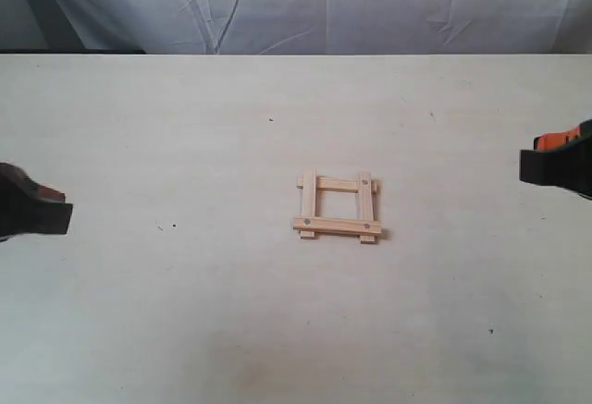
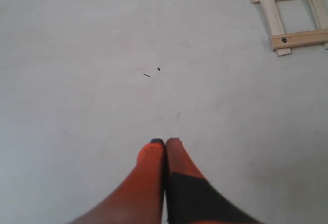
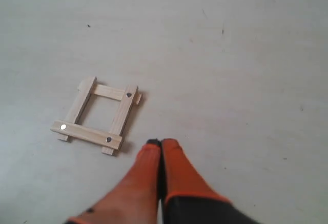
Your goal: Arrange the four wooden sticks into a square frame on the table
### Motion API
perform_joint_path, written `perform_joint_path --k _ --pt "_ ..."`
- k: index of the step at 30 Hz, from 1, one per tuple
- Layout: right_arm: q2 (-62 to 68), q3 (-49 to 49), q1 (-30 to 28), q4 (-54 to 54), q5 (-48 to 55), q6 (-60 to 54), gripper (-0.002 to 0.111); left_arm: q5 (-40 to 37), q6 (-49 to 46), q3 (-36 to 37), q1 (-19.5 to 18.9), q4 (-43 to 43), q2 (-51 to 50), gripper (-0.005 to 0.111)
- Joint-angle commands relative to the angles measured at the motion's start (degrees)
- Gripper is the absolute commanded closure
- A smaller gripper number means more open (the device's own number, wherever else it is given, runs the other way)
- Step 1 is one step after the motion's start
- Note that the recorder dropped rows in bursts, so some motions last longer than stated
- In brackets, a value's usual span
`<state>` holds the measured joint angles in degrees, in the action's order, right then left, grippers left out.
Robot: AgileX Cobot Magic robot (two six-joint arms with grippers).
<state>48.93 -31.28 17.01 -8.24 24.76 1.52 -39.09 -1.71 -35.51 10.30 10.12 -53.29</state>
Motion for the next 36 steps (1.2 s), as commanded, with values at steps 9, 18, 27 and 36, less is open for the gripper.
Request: perform_joint_path --k 9,18,27,36 --pt "-19.5 8.3 -0.3 3.8 -7.8 0.1 0.108 7.7 0.1 10.0 0.1 -5.1 25.3 0.107" --pt "-20.4 8.3 -0.3 3.7 -7.6 0.1 0.108 7.9 0.1 10.0 0.1 -5.1 26.7 0.107" --pt "-30.1 8.3 -11.4 4.1 -3.2 0.1 0.108 7.9 0.1 10.0 0.1 -5.1 26.7 0.107" --pt "-39.9 19.6 -15.0 6.0 -1.0 0.1 0.108 7.9 0.1 10.0 0.1 -5.1 26.7 0.107"
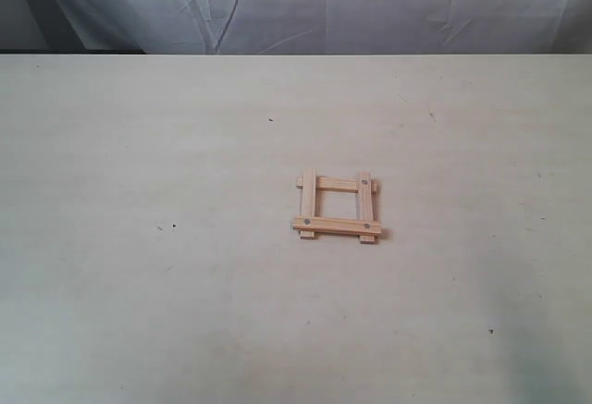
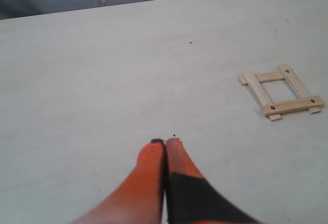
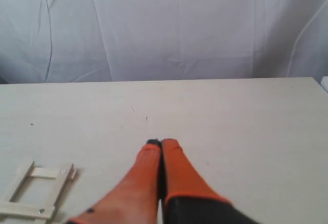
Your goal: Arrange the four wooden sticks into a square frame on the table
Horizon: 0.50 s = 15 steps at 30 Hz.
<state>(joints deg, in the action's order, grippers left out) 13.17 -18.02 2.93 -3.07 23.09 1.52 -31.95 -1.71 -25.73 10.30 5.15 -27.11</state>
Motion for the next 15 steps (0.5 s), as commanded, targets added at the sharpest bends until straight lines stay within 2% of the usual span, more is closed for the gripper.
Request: perform_joint_path --k 1,8,15 --pt "-5.4 8.1 -1.2 0.8 0.6 0.1 0.108 0.8 0.1 0.3 0.1 -0.1 0.5 0.107" --pt "-13.2 15.4 -3.8 0.8 -0.4 0.1 0.108 0.8 0.1 0.3 0.1 -0.1 0.5 0.107" --pt "-13.2 18.0 -4.0 0.8 -1.5 0.1 0.108 0.8 0.1 0.3 0.1 -0.1 0.5 0.107"
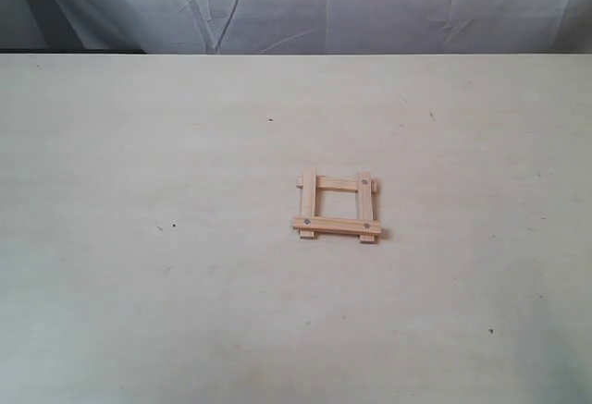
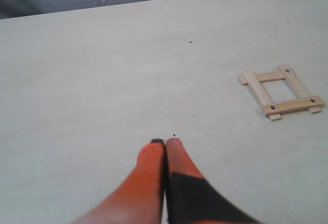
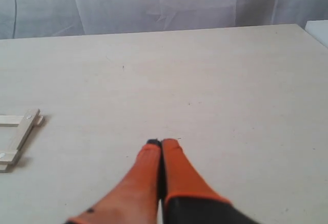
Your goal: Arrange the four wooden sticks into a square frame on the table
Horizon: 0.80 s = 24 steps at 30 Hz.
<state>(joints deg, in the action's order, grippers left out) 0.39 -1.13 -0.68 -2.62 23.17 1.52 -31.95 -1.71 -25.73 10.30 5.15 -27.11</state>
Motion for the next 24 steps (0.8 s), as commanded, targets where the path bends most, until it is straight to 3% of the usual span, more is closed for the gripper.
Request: perform_joint_path --k 1,24 --pt "-0.4 1.1 -0.4 0.4 -1.8 0.1 0.108 0.8 0.1 0.3 0.1 -0.1 0.5 0.107" --pt "-0.4 1.1 -0.4 0.4 -2.3 0.1 0.108 0.8 -0.1 0.3 0.1 -0.3 0.5 0.107"
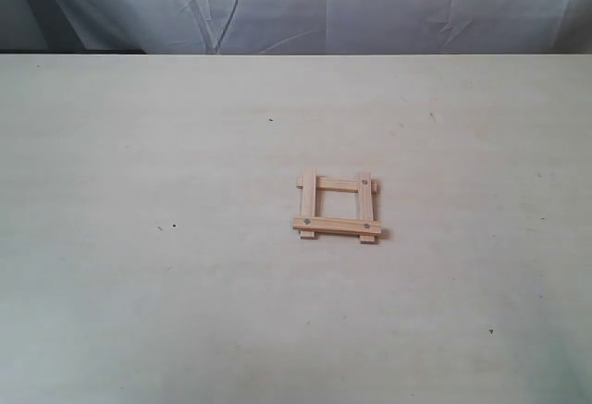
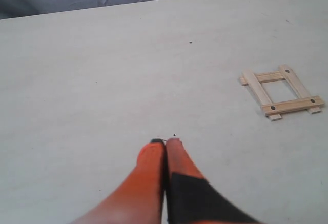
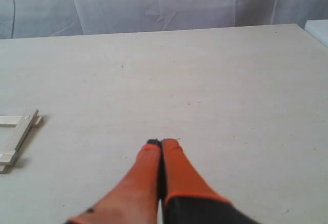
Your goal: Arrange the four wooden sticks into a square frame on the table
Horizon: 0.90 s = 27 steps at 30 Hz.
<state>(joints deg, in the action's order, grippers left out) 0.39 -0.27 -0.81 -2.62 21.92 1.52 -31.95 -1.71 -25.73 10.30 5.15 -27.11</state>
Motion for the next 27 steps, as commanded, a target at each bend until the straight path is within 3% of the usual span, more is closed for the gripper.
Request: perform_joint_path --k 1,4,7,12,15,21,27 --pt "-0.4 0.3 -0.3 0.4 -1.0 0.1 0.108 0.8 -0.1 0.3 0.1 -1.5 0.8 0.107" --pt "-0.4 0.3 -0.3 0.4 -1.0 0.1 0.108 0.7 0.1 0.6 -1.5 -3.5 2.2 0.107" --pt "-0.4 0.3 -0.3 0.4 -1.0 0.1 0.108 1.4 0.2 2.0 -5.8 -3.9 4.9 0.107" --pt "-0.4 0.3 -0.3 0.4 -1.0 0.1 0.108 9.3 0.3 9.7 -10.3 -3.6 12.8 0.107" --pt "-0.4 0.3 -0.3 0.4 -1.0 0.1 0.108 15.4 0.3 15.4 -10.8 -4.7 17.7 0.107" --pt "-0.4 0.3 -0.3 0.4 -1.0 0.1 0.108 16.5 0.3 24.3 -10.8 -4.8 25.7 0.107" --pt "-0.4 0.3 -0.3 0.4 -0.9 0.1 0.108 16.6 0.2 25.7 -10.8 -4.8 27.1 0.107"
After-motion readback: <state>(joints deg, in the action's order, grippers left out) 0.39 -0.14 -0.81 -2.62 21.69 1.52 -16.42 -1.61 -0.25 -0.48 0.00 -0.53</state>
